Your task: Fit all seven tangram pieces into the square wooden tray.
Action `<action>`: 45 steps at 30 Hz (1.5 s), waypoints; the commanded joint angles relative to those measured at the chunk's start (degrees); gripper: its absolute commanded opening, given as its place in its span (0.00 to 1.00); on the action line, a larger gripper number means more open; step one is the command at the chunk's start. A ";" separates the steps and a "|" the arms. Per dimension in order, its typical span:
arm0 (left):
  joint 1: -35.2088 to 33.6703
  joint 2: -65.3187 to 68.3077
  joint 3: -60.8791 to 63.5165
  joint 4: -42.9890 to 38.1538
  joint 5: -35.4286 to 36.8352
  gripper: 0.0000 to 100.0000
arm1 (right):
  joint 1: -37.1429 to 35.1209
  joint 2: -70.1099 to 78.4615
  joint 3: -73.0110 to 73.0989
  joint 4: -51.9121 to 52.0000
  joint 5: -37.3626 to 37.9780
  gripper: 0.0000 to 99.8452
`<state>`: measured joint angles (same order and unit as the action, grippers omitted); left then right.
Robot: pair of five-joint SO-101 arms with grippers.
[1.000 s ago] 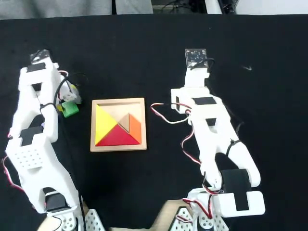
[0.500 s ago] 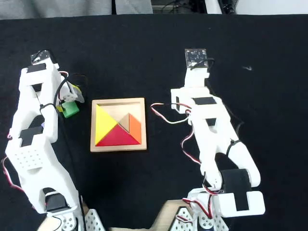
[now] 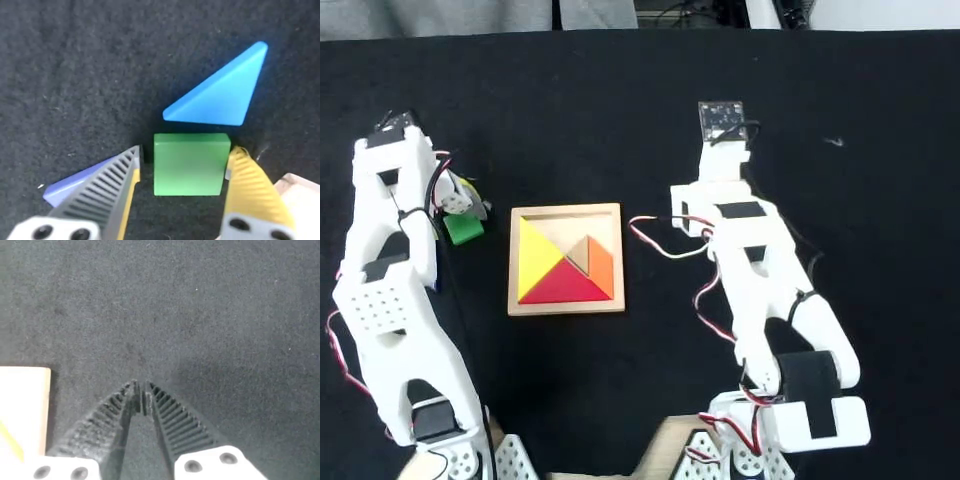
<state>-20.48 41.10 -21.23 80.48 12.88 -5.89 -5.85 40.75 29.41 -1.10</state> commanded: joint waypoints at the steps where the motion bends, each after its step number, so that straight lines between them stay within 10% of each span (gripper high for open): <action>1: 0.92 -0.44 -4.62 2.29 1.58 0.27 | -0.79 -2.68 -0.13 -0.88 0.62 0.02; 45: 14.11 -4.48 -8.57 1.67 4.84 0.13 | -0.88 -2.68 -0.22 -0.97 0.62 0.02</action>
<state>-7.03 39.43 -26.07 82.15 17.10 -5.80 -5.85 40.75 29.41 -1.10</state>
